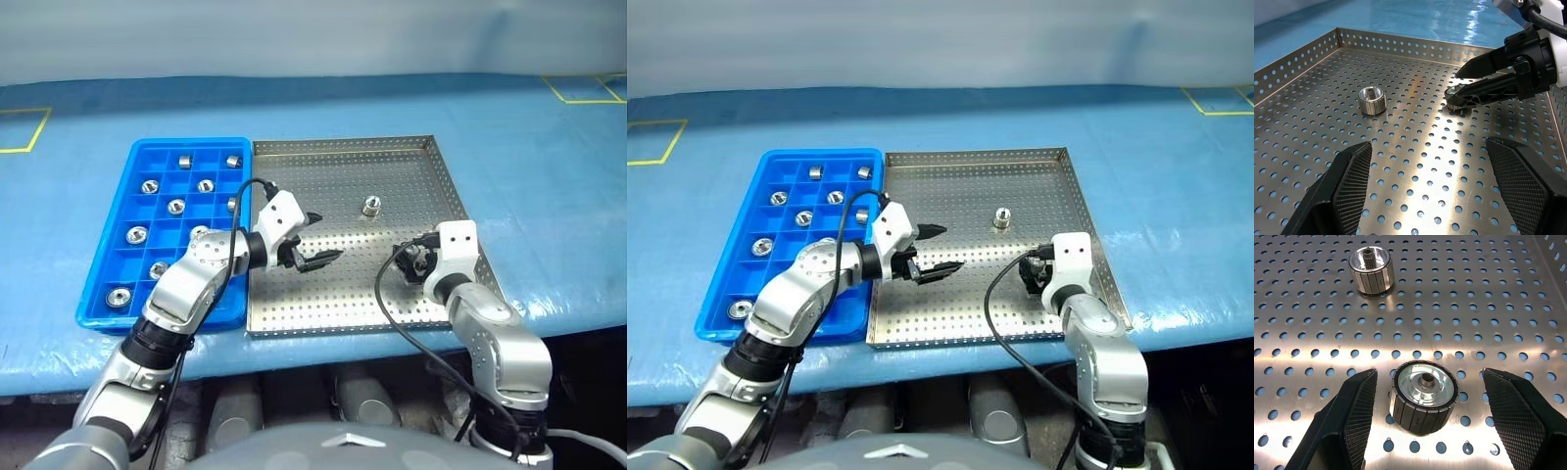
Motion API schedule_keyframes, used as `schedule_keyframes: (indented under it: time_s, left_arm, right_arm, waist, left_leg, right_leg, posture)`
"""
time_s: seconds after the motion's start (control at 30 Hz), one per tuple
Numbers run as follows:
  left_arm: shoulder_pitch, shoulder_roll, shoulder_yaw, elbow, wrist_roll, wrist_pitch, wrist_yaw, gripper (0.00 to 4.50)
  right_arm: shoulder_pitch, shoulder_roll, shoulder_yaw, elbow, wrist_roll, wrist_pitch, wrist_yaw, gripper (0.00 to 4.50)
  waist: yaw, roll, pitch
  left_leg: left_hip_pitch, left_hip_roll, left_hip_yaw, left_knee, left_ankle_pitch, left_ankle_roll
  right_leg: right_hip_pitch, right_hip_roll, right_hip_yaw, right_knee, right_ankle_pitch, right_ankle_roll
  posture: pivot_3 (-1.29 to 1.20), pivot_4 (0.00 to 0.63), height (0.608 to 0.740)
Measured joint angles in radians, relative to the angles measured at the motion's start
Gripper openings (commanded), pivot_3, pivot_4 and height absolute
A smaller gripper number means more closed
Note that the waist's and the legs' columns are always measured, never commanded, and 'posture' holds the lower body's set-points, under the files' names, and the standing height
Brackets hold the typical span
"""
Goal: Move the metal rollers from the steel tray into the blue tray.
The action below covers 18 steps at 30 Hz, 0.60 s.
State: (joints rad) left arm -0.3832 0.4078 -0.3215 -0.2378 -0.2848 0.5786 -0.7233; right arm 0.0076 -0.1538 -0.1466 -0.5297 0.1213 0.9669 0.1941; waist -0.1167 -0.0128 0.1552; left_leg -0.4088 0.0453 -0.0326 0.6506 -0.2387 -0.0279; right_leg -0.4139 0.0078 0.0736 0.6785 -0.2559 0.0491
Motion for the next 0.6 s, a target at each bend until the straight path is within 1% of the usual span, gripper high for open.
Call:
schedule_keyframes:
  time_s: [0.07, 0.1, 0.17, 0.3, 0.33, 0.43, 0.6]
  left_arm:
    - [0.0, 0.0, 0.0, 0.0, 0.0, 0.0, 0.001, 4.06]
    - [0.001, 0.0, 0.0, 0.0, 0.0, 0.0, 0.002, 4.06]
    - [0.001, 0.0, 0.0, 0.0, 0.0, 0.0, 0.002, 4.06]
    - [0.001, 0.0, 0.0, -0.001, 0.0, 0.0, 0.002, 4.06]
    - [0.001, 0.0, 0.0, -0.002, 0.0, 0.0, 0.002, 4.06]
    - [0.008, 0.0, 0.004, -0.015, -0.002, 0.0, 0.003, 4.06]
    - [0.034, 0.009, 0.047, -0.061, -0.012, 0.003, 0.01, 4.06]
  right_arm:
    - [0.0, 0.0, 0.002, 0.021, 0.003, -0.003, -0.002, 3.63]
    - [-0.001, 0.0, 0.002, 0.029, 0.004, -0.006, -0.004, 3.46]
    - [-0.002, 0.0, 0.006, 0.044, 0.004, -0.01, -0.006, 3.04]
    - [-0.006, -0.001, 0.02, 0.053, 0.006, -0.021, -0.012, 1.8]
    - [-0.008, -0.001, 0.021, 0.052, 0.007, -0.021, -0.012, 1.73]
    - [-0.009, -0.014, 0.026, 0.035, 0.009, -0.021, -0.009, 1.73]
    - [-0.014, -0.066, 0.071, -0.066, 0.02, -0.04, 0.027, 1.73]
  waist:
    - [0.001, 0.0, 0.0]
    - [0.001, 0.0, 0.0]
    - [0.002, 0.0, 0.0]
    - [0.003, 0.0, 0.0]
    - [0.004, 0.0, 0.0]
    - [0.009, 0.0, 0.0]
    - [0.01, 0.0, 0.0]
  left_leg:
    - [0.0, 0.0, 0.0, 0.0, 0.0, 0.0]
    - [0.0, 0.0, 0.0, 0.0, 0.0, 0.0]
    - [0.0, 0.0, 0.0, 0.0, 0.0, 0.0]
    - [0.0, 0.0, 0.0, 0.0, 0.0, 0.0]
    - [0.0, 0.0, 0.0, 0.0, 0.0, 0.0]
    - [0.0, 0.0, 0.0, 0.0, 0.0, 0.0]
    - [0.0, 0.0, 0.0, 0.0, 0.0, 0.0]
  right_leg:
    - [0.0, 0.0, 0.0, 0.0, 0.0, 0.0]
    - [0.0, 0.0, 0.0, 0.0, 0.0, 0.0]
    - [0.0, 0.0, 0.0, 0.0, 0.0, 0.0]
    - [0.0, 0.0, 0.0, 0.0, 0.0, 0.0]
    - [0.0, 0.0, 0.0, 0.0, 0.0, 0.0]
    - [0.0, 0.0, 0.0, 0.0, 0.0, 0.0]
    - [0.0, 0.0, 0.0, 0.0, 0.0, 0.0]
  posture:
    - [-0.1, 0.15, 0.74]
    - [-0.1, 0.15, 0.74]
    - [-0.1, 0.15, 0.74]
    - [-0.09, 0.15, 0.74]
    - [-0.09, 0.15, 0.74]
    - [-0.09, 0.15, 0.74]
    - [-0.07, 0.15, 0.74]
